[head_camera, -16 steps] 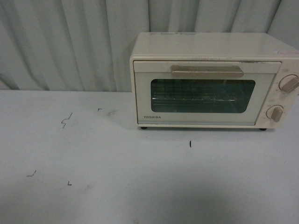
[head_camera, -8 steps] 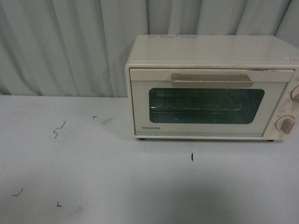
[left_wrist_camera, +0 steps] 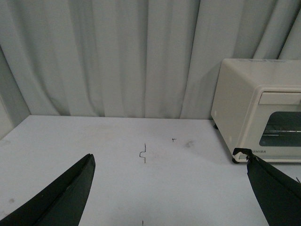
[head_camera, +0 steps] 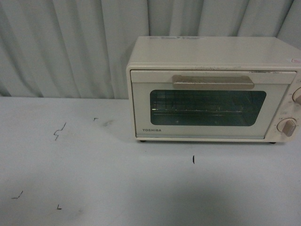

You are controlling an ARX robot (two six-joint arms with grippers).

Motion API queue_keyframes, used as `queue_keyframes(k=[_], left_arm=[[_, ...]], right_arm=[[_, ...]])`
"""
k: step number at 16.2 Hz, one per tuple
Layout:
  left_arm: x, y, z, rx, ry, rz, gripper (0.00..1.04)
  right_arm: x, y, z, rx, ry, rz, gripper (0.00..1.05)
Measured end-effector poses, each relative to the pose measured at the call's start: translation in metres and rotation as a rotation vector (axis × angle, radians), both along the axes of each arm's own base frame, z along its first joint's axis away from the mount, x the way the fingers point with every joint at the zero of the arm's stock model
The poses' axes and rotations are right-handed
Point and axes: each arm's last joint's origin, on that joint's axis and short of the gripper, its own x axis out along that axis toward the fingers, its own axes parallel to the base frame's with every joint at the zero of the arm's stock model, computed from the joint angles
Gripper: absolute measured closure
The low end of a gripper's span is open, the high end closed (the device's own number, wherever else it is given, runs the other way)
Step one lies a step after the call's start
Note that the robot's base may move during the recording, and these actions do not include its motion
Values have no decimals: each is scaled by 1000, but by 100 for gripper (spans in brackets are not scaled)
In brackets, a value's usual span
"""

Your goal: Open oven

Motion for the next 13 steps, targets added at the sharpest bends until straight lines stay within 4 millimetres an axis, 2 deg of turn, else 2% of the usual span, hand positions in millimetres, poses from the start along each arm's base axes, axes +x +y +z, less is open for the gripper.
queue_keyframes(k=[5,6,7,8,9,12,13], left_arm=[[0,0,0,0,0,0,7],[2,4,6,-97,373,-19,7],[32,14,46,-247,353,-54,7],[59,7,33,-322,431,-111,7],[73,2,23,-380,479,-139,7],[100,-7,4,-520,569,-178,7],[103,-8,1,-540,584,-176,7]], right_arm=[[0,0,0,0,0,0,6],[0,0,0,0,0,1,6],[0,0,0,0,0,0,6],[0,0,0,0,0,0,6],[0,0,0,0,0,0,6],[0,0,0,0,0,0,6],[0,0,0,0,0,0,6]])
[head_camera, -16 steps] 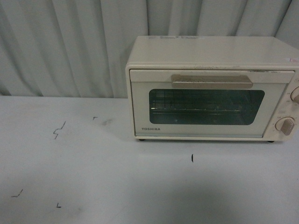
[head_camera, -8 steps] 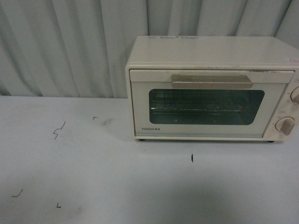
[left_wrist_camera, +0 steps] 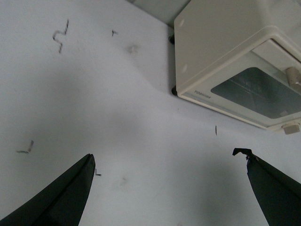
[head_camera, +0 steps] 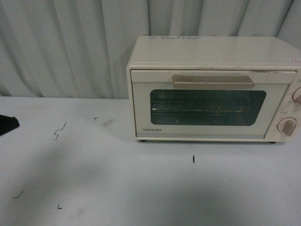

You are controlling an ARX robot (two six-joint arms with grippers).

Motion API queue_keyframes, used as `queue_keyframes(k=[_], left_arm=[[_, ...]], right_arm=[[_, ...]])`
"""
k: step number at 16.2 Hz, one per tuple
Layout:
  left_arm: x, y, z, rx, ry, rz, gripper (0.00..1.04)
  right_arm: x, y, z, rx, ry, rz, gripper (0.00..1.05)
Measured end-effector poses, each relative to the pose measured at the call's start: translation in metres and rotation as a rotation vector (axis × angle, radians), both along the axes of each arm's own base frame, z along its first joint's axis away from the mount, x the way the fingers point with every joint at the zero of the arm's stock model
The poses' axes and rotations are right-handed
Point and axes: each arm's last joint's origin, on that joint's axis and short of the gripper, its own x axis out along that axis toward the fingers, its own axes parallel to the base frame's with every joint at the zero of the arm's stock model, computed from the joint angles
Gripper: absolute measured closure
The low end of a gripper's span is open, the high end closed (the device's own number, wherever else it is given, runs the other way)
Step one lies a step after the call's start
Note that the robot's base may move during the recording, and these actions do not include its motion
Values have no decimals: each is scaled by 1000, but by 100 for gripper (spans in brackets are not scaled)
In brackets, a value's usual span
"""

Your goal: Open oven

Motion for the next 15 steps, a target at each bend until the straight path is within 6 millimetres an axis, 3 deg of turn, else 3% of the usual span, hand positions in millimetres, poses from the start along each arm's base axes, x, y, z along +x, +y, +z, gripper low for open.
queue_keyframes(k=[15], left_arm=[[18,-29,-36,-164,182,-43,7]], right_arm=[[0,0,0,0,0,0,6]])
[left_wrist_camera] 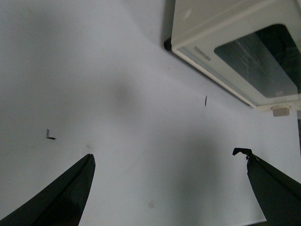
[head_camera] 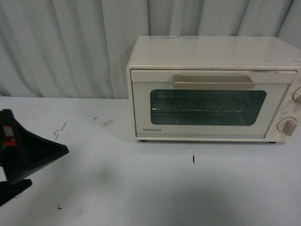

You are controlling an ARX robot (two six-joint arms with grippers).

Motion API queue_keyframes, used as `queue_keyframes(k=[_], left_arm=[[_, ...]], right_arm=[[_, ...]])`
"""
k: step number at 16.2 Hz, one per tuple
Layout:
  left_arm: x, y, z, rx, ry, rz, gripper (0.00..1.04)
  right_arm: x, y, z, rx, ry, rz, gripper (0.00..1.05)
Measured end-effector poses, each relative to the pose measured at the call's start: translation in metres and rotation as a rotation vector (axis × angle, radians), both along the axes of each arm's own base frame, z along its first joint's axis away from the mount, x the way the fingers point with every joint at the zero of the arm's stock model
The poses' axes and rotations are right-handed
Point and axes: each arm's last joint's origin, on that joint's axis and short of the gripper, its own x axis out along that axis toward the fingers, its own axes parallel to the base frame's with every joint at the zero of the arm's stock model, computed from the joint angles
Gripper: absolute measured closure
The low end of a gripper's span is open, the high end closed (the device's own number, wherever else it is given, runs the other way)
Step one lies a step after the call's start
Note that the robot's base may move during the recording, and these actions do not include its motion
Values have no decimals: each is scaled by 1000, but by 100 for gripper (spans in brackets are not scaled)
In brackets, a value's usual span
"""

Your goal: Open oven

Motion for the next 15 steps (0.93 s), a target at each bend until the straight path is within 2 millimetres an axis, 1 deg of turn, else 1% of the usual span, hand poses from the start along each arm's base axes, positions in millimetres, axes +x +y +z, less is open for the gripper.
queue_keyframes(k=[3,6,7,9,11,13,15], left_arm=[[6,-10,-5,-18,14,-19,7],[21,-27,-13,-39,42,-32,7],[26,-41,-24,-69,81,-44,7],[34,-76,-47,-150,167,-49,7],[36,-89,-53,-172,185,-57,7],[37,-94,-62,-179,223,-51,7],[50,-103,-69,-209,236,7,7]], right_arm=[[0,0,0,0,0,0,6],[0,0,0,0,0,0,6],[0,0,0,0,0,0,6],[0,0,0,0,0,0,6],[0,0,0,0,0,0,6],[0,0,0,0,0,0,6],[0,0,0,0,0,0,6]])
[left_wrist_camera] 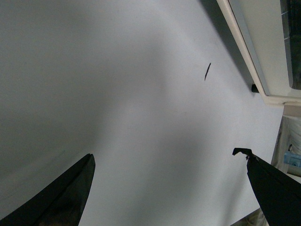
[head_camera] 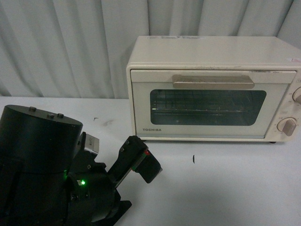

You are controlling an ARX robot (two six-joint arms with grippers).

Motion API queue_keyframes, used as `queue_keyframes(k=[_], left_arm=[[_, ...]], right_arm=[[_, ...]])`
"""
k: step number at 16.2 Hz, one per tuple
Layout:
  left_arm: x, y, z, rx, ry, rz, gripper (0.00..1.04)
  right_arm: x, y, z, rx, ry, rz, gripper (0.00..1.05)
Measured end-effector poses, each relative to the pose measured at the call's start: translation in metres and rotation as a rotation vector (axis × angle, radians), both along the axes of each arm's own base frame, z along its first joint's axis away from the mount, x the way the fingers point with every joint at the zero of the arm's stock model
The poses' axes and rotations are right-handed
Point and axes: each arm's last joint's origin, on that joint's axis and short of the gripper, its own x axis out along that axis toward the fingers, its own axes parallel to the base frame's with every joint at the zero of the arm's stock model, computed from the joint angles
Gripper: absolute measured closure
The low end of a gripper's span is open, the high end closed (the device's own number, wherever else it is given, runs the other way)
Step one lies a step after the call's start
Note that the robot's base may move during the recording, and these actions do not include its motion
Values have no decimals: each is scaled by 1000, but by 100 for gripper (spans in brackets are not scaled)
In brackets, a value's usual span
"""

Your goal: Open oven

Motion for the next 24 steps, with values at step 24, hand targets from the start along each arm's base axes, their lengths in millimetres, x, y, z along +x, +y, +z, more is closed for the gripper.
queue_keyframes(k=[24], left_arm=[[2,-8,-14,1,15,46,7]], right_arm=[[0,0,0,0,0,0,6]])
